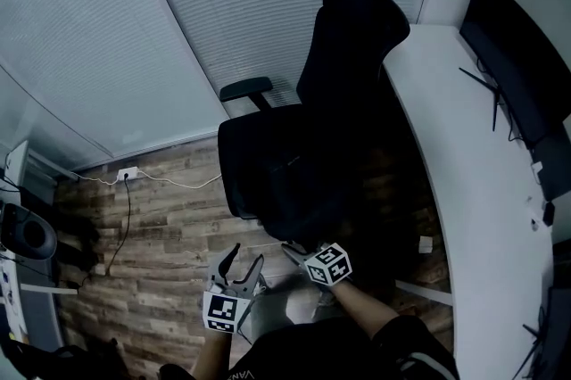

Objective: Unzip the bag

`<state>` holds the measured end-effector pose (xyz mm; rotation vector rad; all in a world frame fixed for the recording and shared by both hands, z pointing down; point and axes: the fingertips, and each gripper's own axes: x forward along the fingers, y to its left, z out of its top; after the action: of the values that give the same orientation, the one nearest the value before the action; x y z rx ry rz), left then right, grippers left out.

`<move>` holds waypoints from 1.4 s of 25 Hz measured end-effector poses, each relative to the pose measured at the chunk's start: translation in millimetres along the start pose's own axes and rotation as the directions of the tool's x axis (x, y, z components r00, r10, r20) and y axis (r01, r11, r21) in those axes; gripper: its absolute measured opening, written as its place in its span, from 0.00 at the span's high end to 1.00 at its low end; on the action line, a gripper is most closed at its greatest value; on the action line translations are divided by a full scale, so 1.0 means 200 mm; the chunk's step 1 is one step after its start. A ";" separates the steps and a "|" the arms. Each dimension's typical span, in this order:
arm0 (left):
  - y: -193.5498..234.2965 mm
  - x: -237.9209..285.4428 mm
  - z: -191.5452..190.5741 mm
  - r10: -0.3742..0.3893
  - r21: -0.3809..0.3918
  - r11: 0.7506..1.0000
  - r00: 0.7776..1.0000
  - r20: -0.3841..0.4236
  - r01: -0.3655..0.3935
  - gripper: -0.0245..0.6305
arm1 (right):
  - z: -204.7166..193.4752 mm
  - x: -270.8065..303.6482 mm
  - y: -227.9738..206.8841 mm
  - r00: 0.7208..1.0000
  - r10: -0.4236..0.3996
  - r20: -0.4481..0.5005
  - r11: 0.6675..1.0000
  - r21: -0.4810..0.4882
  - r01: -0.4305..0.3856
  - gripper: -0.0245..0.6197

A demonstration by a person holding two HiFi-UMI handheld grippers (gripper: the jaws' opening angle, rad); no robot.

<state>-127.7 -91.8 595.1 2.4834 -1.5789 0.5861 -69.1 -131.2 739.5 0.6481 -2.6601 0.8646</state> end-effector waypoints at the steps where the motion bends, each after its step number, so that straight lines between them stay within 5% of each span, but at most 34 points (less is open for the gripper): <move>1: 0.00 0.01 -0.01 0.000 0.001 1.000 1.000 -0.006 0.000 0.62 | 0.00 0.00 0.01 1.000 0.011 0.001 1.000 -0.001 -0.011 0.70; 3: -0.01 0.03 -0.01 -0.002 0.003 1.000 1.000 -0.013 0.002 0.62 | 0.00 -0.01 0.02 1.000 0.024 0.005 1.000 0.001 -0.024 0.71; 6: -0.01 0.07 -0.04 -0.002 0.008 1.000 1.000 -0.024 0.002 0.62 | 0.00 -0.05 0.04 0.998 0.053 0.013 0.999 0.004 -0.053 0.87; 18: -0.05 0.25 -0.15 -0.083 0.125 0.988 0.994 -0.069 0.091 0.60 | 0.08 -0.21 0.17 0.966 0.213 0.145 0.961 0.150 -0.234 0.89; 28: -0.16 0.38 -0.32 -0.168 0.369 0.899 0.965 -0.200 0.234 0.52 | 0.17 -0.26 0.17 0.947 0.241 0.212 0.932 0.221 -0.287 0.89; 35: -0.23 0.47 -0.33 -0.182 0.482 0.834 0.959 -0.217 0.267 0.52 | 0.21 -0.27 0.19 0.944 0.255 0.210 0.931 0.209 -0.298 0.89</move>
<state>-68.0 -129.4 696.8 2.8308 -1.1519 1.2714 -46.2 -112.0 666.8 0.4198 -2.8832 1.2757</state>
